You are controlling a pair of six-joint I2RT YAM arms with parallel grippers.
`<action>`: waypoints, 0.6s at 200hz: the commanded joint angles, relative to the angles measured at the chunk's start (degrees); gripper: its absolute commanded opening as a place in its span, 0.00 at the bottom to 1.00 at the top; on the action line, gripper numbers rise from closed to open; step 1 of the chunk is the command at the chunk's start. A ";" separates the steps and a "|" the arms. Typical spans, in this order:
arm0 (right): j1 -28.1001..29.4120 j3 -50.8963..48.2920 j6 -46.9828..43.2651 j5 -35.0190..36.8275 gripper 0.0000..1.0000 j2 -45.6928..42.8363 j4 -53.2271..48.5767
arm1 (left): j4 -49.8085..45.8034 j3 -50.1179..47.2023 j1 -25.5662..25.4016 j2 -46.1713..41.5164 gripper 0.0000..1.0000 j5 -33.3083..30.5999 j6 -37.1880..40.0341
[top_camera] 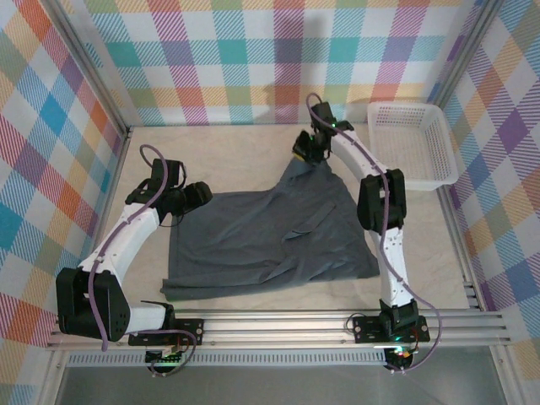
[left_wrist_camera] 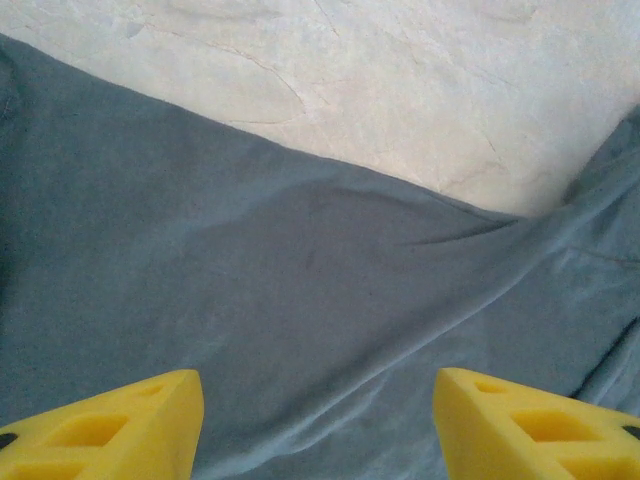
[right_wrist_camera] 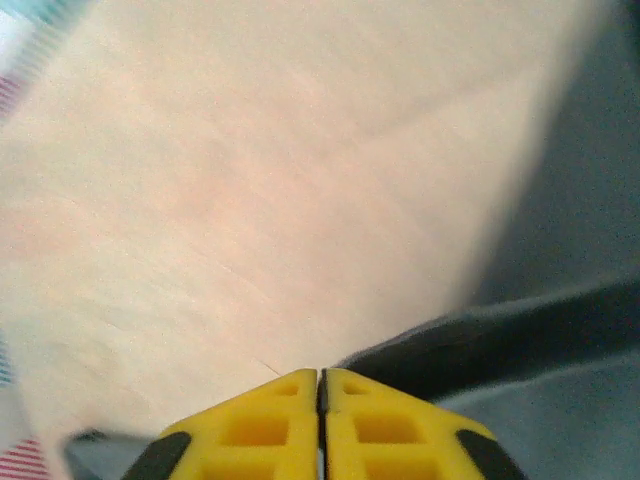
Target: Fold the inside-out t-shirt
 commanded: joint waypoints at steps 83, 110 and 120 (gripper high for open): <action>-8.31 -11.27 -22.88 22.94 0.54 -11.31 -8.65 | 0.66 -1.14 -0.43 0.97 0.62 1.09 0.45; -9.45 -14.83 -26.65 20.34 0.54 -10.43 -8.35 | 0.45 -0.37 -0.39 1.79 0.62 0.36 0.65; -9.47 -13.56 -27.17 20.45 0.54 -8.71 -9.57 | -0.08 0.18 -0.38 2.06 0.62 0.12 0.84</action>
